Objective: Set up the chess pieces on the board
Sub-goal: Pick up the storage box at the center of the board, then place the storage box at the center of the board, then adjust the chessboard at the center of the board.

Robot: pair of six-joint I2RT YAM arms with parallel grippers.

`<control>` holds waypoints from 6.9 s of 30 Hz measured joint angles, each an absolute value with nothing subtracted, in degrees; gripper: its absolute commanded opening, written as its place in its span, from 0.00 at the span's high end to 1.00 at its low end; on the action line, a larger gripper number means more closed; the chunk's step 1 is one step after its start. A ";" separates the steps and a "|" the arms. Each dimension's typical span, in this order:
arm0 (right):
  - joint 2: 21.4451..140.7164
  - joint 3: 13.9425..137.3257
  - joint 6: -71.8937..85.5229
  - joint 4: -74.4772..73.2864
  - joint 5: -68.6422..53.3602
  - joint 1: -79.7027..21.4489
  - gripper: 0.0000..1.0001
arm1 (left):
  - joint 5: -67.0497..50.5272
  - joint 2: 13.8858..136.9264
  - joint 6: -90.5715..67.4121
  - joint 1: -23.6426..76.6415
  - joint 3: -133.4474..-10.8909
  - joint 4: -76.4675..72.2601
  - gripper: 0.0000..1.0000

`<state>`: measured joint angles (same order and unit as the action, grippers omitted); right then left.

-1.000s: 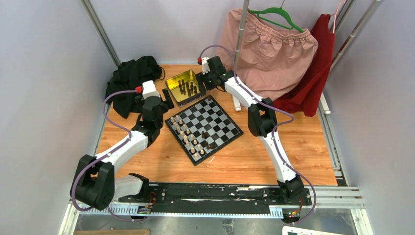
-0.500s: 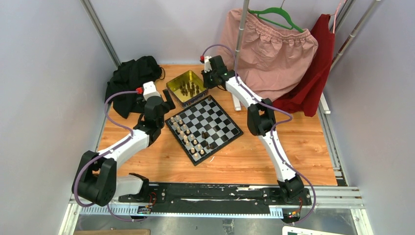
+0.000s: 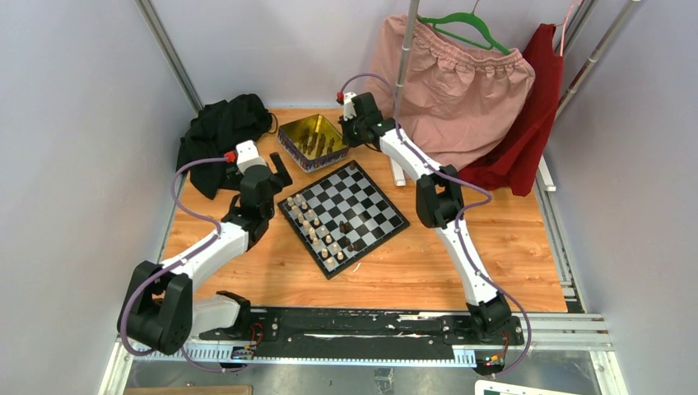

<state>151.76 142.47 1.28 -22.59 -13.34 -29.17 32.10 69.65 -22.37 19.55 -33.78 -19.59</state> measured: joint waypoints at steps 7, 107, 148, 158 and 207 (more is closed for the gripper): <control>148.33 140.03 0.49 -21.91 -10.79 -29.52 1.00 | 33.32 64.97 -22.83 19.55 -33.34 -17.65 0.10; 82.59 62.43 7.94 -25.63 25.50 -26.39 0.40 | 28.75 49.06 -52.53 19.31 -14.15 -14.48 0.23; 103.63 67.55 -1.10 -13.82 16.12 -33.32 0.56 | 24.95 59.53 -60.27 19.31 -11.55 -16.47 0.70; 105.08 67.22 -1.08 -13.23 14.90 -33.08 0.66 | 23.68 67.77 -62.61 19.31 -14.63 -18.63 0.87; 105.91 66.65 1.98 -13.26 10.85 -35.33 0.69 | 23.57 86.06 -61.93 18.81 -26.59 -25.67 0.92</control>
<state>105.91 66.65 1.98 -13.26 10.85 -35.33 23.57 86.06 -61.93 18.81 -26.59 -25.67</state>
